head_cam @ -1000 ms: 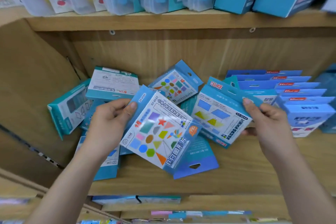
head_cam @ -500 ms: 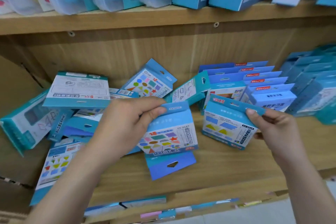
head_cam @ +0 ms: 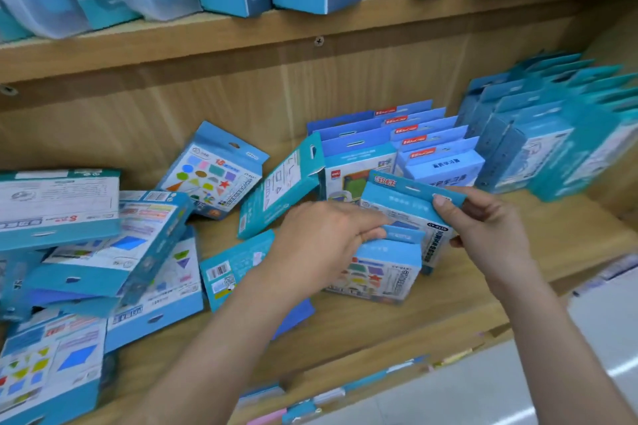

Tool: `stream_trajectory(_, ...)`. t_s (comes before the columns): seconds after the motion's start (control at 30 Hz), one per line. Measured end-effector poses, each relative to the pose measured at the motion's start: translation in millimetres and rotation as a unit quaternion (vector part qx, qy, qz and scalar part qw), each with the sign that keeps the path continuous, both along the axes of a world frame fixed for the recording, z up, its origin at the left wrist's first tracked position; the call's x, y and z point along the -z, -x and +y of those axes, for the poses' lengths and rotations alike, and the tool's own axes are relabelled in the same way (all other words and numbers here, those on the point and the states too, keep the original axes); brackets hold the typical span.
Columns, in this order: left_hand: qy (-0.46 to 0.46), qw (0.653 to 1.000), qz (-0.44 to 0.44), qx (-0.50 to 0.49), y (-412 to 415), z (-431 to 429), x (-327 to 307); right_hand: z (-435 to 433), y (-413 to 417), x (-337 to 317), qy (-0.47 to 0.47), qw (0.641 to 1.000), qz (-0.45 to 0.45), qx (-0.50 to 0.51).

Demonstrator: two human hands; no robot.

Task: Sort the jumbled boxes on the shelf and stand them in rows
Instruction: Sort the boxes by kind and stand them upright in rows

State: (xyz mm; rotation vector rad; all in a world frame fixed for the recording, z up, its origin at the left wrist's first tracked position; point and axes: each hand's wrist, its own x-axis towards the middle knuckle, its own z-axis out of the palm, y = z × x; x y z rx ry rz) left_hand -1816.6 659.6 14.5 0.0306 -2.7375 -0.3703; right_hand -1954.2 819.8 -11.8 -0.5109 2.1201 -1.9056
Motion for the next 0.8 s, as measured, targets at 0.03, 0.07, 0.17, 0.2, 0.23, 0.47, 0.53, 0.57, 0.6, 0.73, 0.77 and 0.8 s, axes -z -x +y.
stream_trajectory(0.03,0.002,1.0,0.003,-0.011,1.8,0.6,1.7,0.8,-0.3,0.4,-0.005,1.0,0.019,0.006)
stream_trajectory(0.07,-0.001,1.0,0.002,-0.021,3.8,0.6,2.5,2.3,0.7,1.3,-0.03,0.998,0.057,0.016)
stream_trajectory(0.17,-0.06,0.998,0.0,-0.023,5.6,-1.4,0.0,9.2,-1.2,-3.8,-0.141,0.964,0.221,0.055)
stream_trajectory(0.2,-0.11,0.994,0.011,-0.018,4.8,-2.1,-2.7,10.7,-4.1,-8.3,-0.144,0.949,0.273,0.063)
stream_trajectory(0.23,-0.158,0.986,0.04,-0.02,3.7,-3.4,-6.0,11.3,-8.1,-13.0,-0.132,0.934,0.325,0.061)
stream_trajectory(0.47,-0.289,0.925,0.064,-0.239,28.7,-61.4,11.0,-11.3,-55.0,-9.1,-0.138,0.84,0.518,-0.086)
stream_trajectory(0.53,-0.186,0.942,-0.011,-0.279,34.7,-69.9,26.3,-16.7,-63.1,-0.9,-0.146,0.833,0.523,-0.108)
stream_trajectory(0.57,-0.142,0.941,-0.016,-0.305,33.7,-70.9,30.0,-17.9,-64.4,1.9,-0.149,0.831,0.524,-0.112)
stream_trajectory(0.6,-0.122,0.935,0.006,-0.333,30.2,-71.2,29.4,-17.6,-64.1,3.3,-0.153,0.829,0.527,-0.111)
stream_trajectory(0.73,-0.341,0.836,0.246,-0.353,0.9,-74.3,2.0,-16.9,-58.1,0.4,-0.153,0.832,0.525,-0.09)
stream_trajectory(0.77,-0.436,0.787,0.298,-0.319,-8.1,-74.0,-7.5,-18.3,-57.0,-0.7,-0.148,0.835,0.524,-0.081)
stream_trajectory(0.8,-0.523,0.736,0.329,-0.278,-15.9,-73.3,-15.2,-20.0,-56.6,-2.1,-0.142,0.837,0.524,-0.071)
